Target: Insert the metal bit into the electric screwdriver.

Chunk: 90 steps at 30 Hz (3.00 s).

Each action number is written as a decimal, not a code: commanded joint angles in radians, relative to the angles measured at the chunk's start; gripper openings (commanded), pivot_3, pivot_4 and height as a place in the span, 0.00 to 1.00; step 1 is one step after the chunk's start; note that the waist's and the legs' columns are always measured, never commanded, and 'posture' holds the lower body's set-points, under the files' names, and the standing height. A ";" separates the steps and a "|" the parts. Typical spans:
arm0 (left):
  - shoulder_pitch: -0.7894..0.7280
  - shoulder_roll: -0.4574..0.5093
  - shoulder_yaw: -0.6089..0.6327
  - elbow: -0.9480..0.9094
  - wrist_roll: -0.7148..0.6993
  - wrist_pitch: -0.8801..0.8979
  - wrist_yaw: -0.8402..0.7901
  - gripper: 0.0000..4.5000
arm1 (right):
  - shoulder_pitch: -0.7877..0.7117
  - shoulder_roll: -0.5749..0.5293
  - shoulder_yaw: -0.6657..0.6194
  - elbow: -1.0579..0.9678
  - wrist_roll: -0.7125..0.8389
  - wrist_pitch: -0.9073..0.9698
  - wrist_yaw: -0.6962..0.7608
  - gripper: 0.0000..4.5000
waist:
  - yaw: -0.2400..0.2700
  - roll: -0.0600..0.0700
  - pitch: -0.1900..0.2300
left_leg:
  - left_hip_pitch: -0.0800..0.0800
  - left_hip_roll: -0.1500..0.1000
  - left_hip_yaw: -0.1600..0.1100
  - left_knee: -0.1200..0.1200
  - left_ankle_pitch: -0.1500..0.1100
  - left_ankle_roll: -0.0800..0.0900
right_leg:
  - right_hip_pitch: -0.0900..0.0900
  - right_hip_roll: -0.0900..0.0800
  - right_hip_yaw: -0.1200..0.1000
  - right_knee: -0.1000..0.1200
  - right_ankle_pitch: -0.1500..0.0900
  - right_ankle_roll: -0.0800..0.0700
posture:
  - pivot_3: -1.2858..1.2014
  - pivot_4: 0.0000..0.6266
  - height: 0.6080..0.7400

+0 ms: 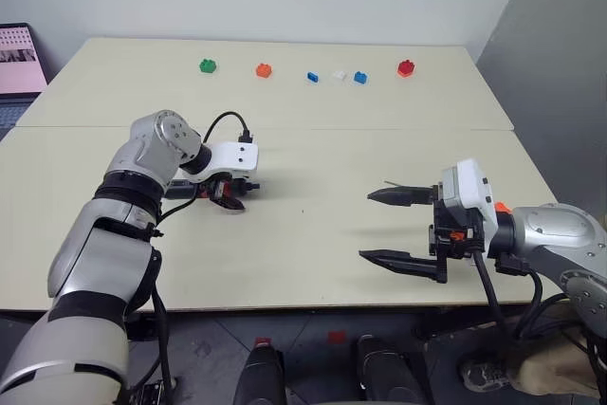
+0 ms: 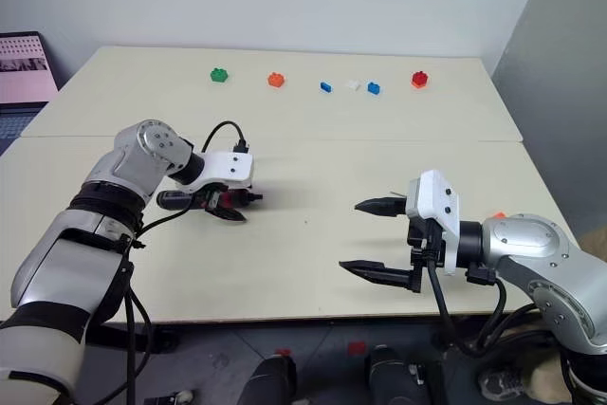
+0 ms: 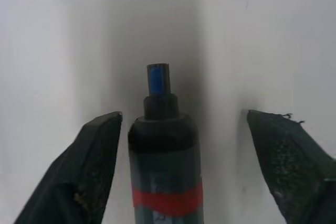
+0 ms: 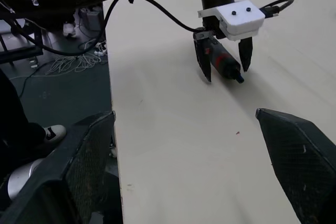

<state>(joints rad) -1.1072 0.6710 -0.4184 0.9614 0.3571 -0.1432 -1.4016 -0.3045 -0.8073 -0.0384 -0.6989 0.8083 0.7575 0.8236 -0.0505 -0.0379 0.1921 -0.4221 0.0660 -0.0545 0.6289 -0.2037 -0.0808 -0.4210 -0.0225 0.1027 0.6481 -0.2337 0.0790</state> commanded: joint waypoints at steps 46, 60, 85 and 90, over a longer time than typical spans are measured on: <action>0.434 -0.344 0.481 -0.916 -0.654 0.566 0.520 0.35 | -0.069 -0.114 -0.062 0.024 0.018 0.014 0.018 1.00 | 0.009 0.000 0.000 | 0.004 -0.001 -0.002 0.002 0.001 0.002 | 0.004 0.000 -0.001 0.001 0.004 0.008 | 0.52 0.24 1.00; 0.554 -0.296 0.473 -1.010 -0.724 0.562 0.536 0.35 | -0.094 -0.139 -0.049 0.056 -0.011 -0.003 0.071 1.00 | 0.010 0.000 0.000 | 0.008 -0.001 -0.002 0.002 0.001 0.002 | 0.009 0.000 -0.001 -0.001 0.002 0.003 | 0.52 0.24 1.00; 0.628 -0.320 0.407 -1.056 -0.713 0.508 0.608 0.35 | -0.531 -0.146 0.423 0.688 -0.585 -0.129 0.273 1.00 | 0.001 0.002 -0.001 | 0.010 -0.001 0.001 0.001 0.001 0.002 | 0.009 -0.001 0.001 -0.003 0.002 0.002 | 0.52 0.24 1.00; 0.618 -0.324 0.388 -1.034 -0.694 0.474 0.611 0.35 | -0.721 -0.015 0.602 1.061 -0.757 -0.217 0.437 1.00 | -0.003 0.002 -0.001 | 0.009 -0.001 0.001 0.000 0.001 0.002 | 0.009 -0.001 0.000 -0.004 0.002 0.002 | 0.52 0.24 1.00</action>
<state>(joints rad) -0.4925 0.3494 0.0034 -0.0812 -0.3478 0.3356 -0.7865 -0.9523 -0.8550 0.5109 0.2317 0.1284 0.5924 1.1819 -0.0539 -0.0362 0.1909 -0.4130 0.0648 -0.0538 0.6290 -0.2025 -0.0792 -0.4119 -0.0232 0.1031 0.6445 -0.2320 0.0816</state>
